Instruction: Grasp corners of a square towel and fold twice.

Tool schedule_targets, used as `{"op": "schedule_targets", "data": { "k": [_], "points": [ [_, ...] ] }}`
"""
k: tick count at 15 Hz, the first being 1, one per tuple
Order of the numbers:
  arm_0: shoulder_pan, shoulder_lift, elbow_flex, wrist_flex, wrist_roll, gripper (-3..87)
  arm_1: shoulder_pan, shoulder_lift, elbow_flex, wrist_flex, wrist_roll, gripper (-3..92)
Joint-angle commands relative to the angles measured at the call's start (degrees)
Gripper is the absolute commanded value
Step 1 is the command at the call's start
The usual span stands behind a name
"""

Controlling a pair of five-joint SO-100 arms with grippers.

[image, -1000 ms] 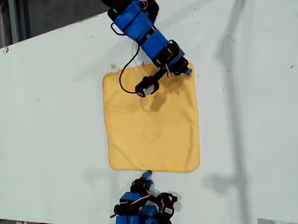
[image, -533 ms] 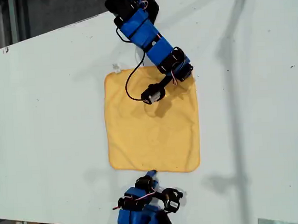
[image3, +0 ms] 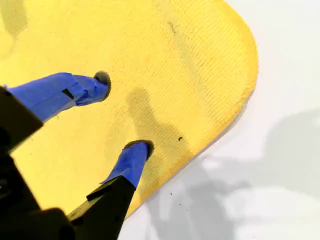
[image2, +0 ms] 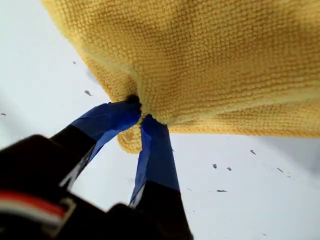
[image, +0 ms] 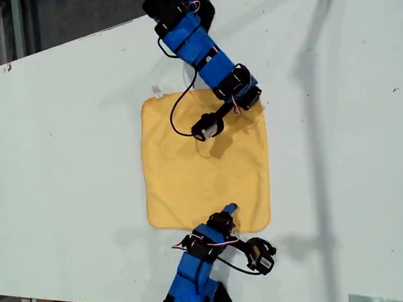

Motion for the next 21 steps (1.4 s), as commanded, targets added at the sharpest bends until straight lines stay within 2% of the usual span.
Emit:
{"op": "schedule_targets", "data": {
  "k": [1, 2, 6, 8, 9, 10, 11, 13, 15, 16, 18, 19, 21],
  "points": [
    [4.75, 0.44, -2.81, 3.34, -7.47, 22.6, -0.26, -0.26, -0.09, 0.70, 0.35, 0.0],
    [7.03, 0.44, -2.81, 5.01, -10.28, 22.8, -0.26, -0.35, -0.09, 0.70, 0.35, 0.0],
    [17.23, -4.75, -7.03, 4.92, -20.39, 22.5, 0.26, -1.05, -0.09, 0.70, 0.26, 0.0],
    [19.25, -9.32, -10.90, 4.83, -25.14, 22.4, 0.62, -1.23, -0.18, 0.70, 0.18, 0.0],
    [20.21, -11.16, -11.78, 4.22, -29.79, 22.3, 0.53, -1.23, -0.26, 0.70, 0.26, 0.0],
    [20.48, -13.36, -12.92, 2.37, -32.34, 22.2, 0.53, -1.23, -0.26, 0.79, 0.26, 0.0],
    [20.04, -16.08, -15.64, 1.58, -32.87, 22.0, 0.62, -1.23, -0.62, 1.05, 0.00, 0.0],
    [17.93, -21.18, -23.82, 7.12, -33.40, 22.0, 0.70, -1.23, -1.32, 1.93, -0.09, 0.0],
    [15.91, -23.64, -27.33, 8.53, -32.87, 22.0, 0.62, -1.58, -1.32, 1.93, -0.09, 0.0],
    [14.77, -24.17, -26.72, 6.15, -32.26, 23.3, 0.53, -1.67, -1.32, 1.93, -0.09, 0.0],
    [13.71, -24.26, -21.45, -3.87, -31.29, 24.0, 0.18, -1.76, -1.23, 2.11, 0.26, 0.0],
    [13.97, -23.91, -19.34, -5.45, -34.63, 1.2, -0.09, -1.76, -1.23, 2.37, 0.26, 0.0],
    [14.59, -21.01, -11.95, -14.59, -35.42, -0.2, -0.26, -1.58, -1.23, 2.64, 0.35, 0.0]
  ]
}}
